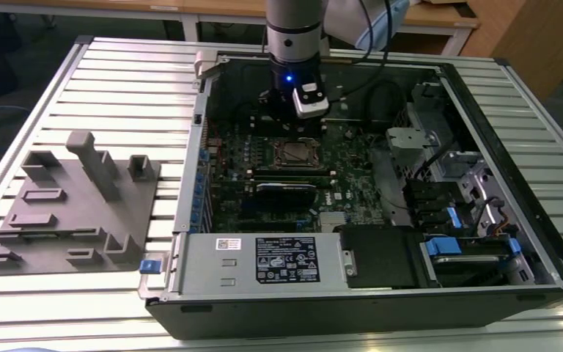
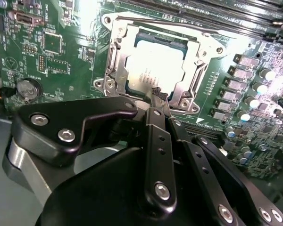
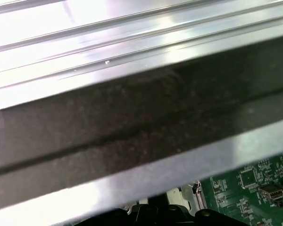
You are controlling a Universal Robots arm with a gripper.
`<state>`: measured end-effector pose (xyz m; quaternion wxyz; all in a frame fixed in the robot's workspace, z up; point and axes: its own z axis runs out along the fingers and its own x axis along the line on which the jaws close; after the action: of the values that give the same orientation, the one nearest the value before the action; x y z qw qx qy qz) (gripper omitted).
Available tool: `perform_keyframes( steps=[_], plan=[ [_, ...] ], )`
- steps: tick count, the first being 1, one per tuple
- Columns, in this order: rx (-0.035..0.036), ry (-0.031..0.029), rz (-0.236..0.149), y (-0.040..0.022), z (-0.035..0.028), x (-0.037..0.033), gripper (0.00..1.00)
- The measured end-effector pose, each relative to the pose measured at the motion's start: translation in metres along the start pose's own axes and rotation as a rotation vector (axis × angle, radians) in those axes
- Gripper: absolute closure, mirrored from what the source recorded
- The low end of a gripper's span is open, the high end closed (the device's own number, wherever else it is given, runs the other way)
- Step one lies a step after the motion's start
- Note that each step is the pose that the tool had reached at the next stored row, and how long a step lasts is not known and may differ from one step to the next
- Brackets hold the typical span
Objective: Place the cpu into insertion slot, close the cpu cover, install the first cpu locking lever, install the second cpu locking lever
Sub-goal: 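Install the first cpu locking lever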
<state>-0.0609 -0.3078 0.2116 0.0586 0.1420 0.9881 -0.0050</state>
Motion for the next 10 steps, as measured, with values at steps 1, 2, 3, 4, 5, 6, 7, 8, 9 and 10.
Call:
perform_keyframes(
  steps=[1,2,3,4,5,6,7,8,9,10],
  plan=[
    [-0.0002,0.0021,-0.005,0.0002,0.0001,-0.0005,0.89],
    [0.0001,0.0041,-0.007,0.0003,0.0002,-0.0008,0.89],
    [0.0006,0.0059,-0.008,0.0004,0.0002,-0.0012,0.89],
    [0.0012,0.0078,-0.008,0.0004,-0.0001,-0.0015,0.89],
    [0.0017,0.009,-0.008,0.0005,-0.0012,-0.0017,0.89],
    [0.0019,0.0099,-0.008,0.0005,-0.0028,-0.002,0.89],
    [0.0022,0.0109,-0.008,0.0006,-0.0041,-0.0023,0.89],
    [0.0024,0.0116,-0.008,0.0006,-0.0045,-0.0025,0.89],
    [0.0024,0.0124,-0.008,0.0007,-0.0046,-0.0027,0.89],
    [0.003,0.0145,-0.008,0.0008,-0.0046,-0.0032,0.89]
  ],
)
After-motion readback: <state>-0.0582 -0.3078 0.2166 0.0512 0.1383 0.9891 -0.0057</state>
